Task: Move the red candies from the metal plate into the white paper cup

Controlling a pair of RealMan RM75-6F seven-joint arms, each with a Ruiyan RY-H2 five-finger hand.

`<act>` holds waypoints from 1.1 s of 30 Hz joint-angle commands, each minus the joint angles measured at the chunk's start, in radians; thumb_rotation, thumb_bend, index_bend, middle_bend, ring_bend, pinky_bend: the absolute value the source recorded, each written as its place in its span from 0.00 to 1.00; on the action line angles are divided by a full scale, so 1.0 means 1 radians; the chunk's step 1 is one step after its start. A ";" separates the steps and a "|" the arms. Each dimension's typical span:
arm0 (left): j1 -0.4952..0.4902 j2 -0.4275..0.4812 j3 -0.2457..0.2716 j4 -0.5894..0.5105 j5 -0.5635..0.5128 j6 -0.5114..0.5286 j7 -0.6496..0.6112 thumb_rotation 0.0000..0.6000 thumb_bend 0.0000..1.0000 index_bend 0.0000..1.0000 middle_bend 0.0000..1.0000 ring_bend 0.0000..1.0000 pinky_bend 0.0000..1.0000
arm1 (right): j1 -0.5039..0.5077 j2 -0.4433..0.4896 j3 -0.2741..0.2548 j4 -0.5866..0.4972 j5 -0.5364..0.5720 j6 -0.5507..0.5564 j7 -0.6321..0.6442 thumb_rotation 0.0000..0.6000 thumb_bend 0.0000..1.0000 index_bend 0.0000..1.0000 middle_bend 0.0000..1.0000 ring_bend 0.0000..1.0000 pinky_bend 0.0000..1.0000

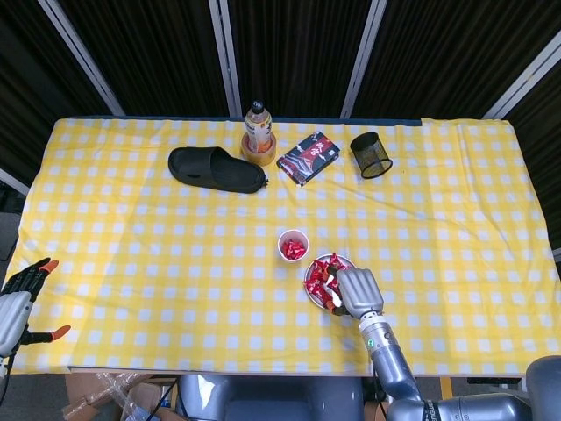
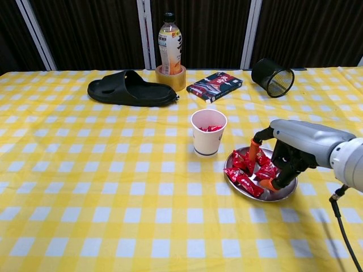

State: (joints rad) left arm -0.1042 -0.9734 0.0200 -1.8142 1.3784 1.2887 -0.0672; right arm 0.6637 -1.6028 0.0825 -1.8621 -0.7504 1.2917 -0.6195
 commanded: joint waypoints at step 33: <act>-0.005 -0.001 -0.004 -0.006 -0.024 -0.014 0.023 1.00 0.05 0.00 0.00 0.00 0.00 | -0.040 -0.057 0.040 0.185 0.017 -0.125 0.080 1.00 0.44 0.54 0.93 0.90 0.84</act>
State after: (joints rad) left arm -0.1097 -0.9743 0.0164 -1.8199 1.3542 1.2742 -0.0446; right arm 0.6239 -1.6594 0.1230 -1.6771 -0.7331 1.1663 -0.5398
